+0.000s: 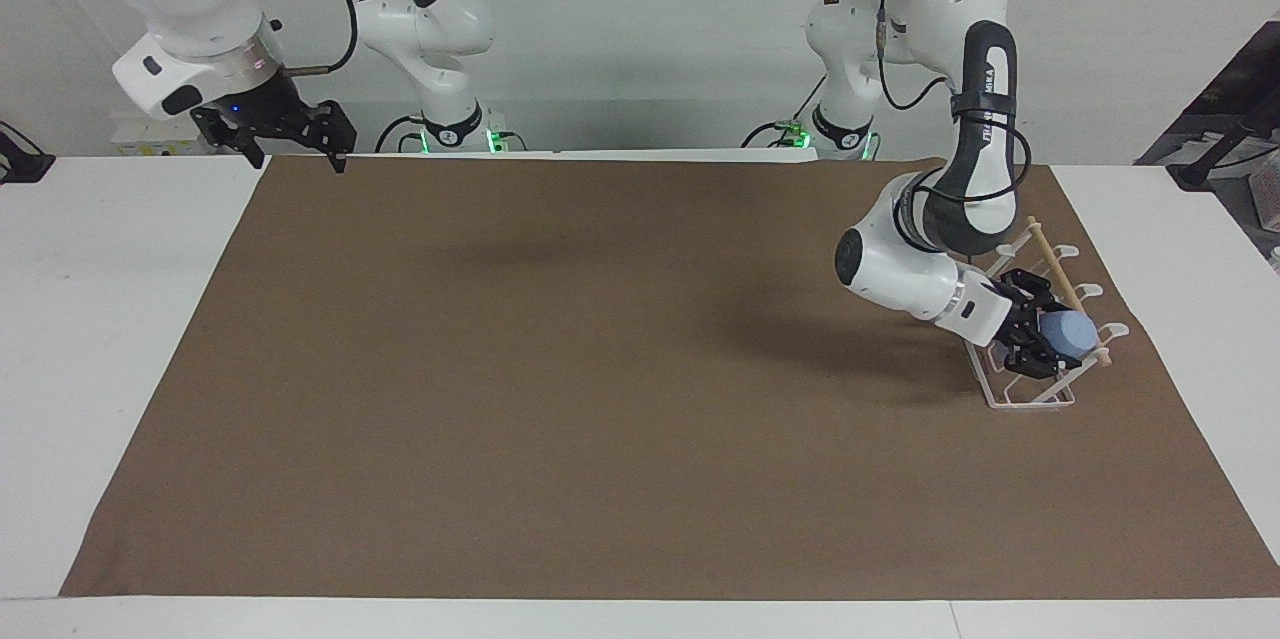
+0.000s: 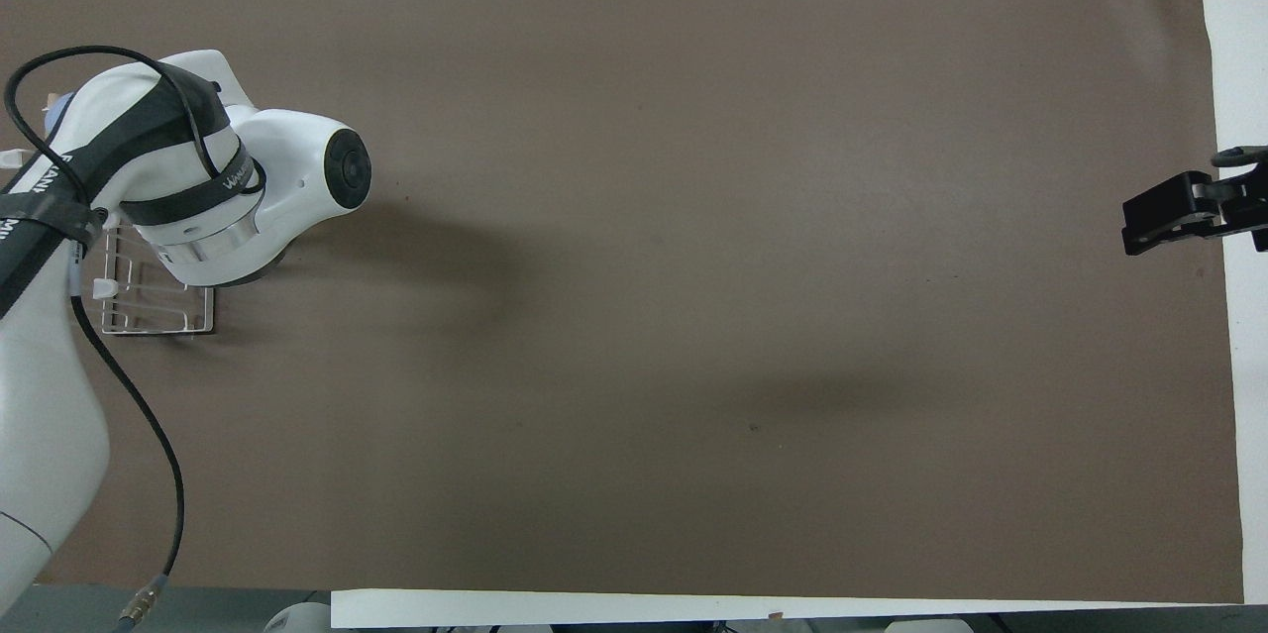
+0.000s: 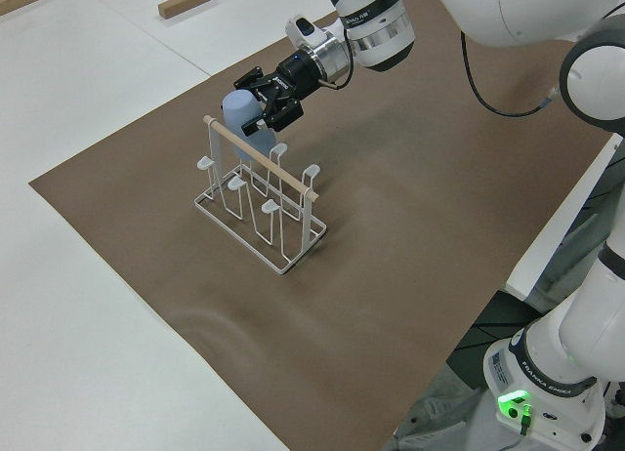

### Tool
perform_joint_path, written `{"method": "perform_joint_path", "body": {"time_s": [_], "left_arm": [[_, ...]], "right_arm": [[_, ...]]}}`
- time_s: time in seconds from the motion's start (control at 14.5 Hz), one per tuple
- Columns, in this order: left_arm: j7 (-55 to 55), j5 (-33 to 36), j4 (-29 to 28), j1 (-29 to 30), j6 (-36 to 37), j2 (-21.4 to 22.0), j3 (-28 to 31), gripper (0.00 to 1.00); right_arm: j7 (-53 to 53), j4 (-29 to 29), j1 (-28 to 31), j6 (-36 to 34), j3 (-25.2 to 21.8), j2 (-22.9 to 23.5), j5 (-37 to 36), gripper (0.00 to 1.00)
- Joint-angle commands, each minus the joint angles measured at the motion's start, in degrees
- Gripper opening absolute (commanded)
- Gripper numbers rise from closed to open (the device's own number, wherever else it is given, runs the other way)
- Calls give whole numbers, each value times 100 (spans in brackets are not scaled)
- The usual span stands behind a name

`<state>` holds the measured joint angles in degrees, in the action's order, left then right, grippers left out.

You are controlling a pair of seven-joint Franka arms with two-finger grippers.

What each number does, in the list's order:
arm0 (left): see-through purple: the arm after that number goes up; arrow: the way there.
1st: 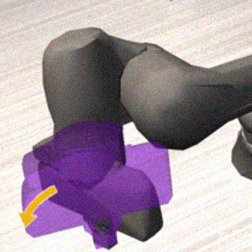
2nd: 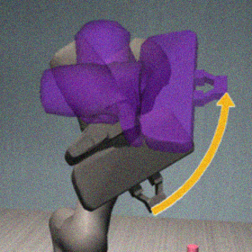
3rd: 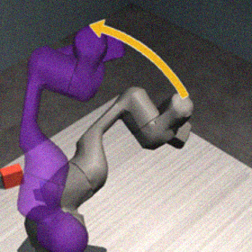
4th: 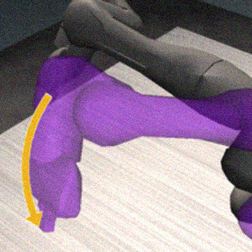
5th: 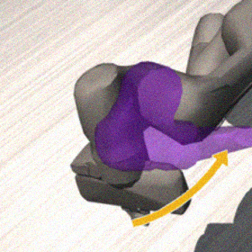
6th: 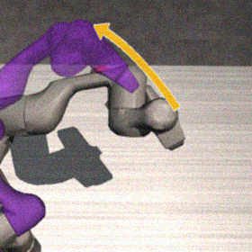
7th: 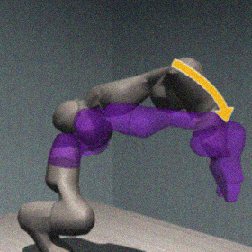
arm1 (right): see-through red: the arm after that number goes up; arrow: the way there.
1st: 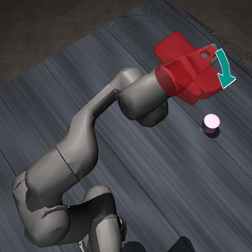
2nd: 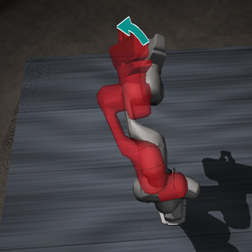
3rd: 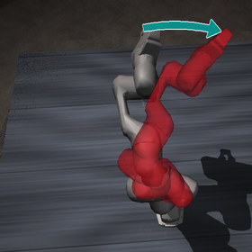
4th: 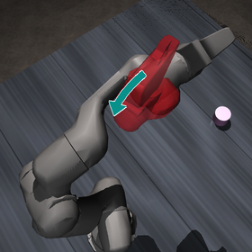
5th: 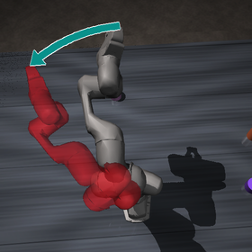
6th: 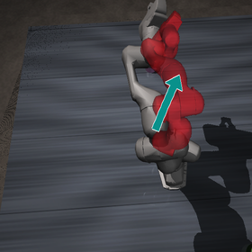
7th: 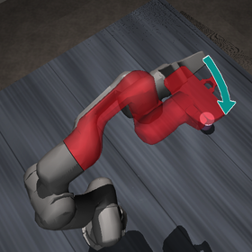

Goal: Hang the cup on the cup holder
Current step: 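Hang the cup on the rack peg and open the left gripper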

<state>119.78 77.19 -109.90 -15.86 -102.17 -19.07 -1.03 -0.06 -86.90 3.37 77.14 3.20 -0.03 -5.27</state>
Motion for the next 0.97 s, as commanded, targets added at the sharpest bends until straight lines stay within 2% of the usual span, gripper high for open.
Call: {"method": "perform_joint_path", "body": {"time_s": [0.0, 0.28, 0.48, 0.69, 0.9], "left_arm": [[-103, 85, -66, 57, -110, 43, -46, 100], [-491, -37, 56, 65, -83, 35, -46, 100], [-709, -423, 293, 74, -66, 26, -46, 100], [-1727, -1581, 714, 21, -40, 254, -55, 100], [-2370, -2346, 1172, 21, -31, 342, -64, 100]], "right_arm": [[-2, -117, 41, -6, 32, -103, -18, 99], [-2, -117, 32, -6, 23, -103, -18, 99], [-2, -117, 32, -6, 32, -103, -18, 99], [-2, -117, 41, -6, 32, -103, -18, 99], [-2, -117, 41, -6, 32, -103, -18, 99]]}}
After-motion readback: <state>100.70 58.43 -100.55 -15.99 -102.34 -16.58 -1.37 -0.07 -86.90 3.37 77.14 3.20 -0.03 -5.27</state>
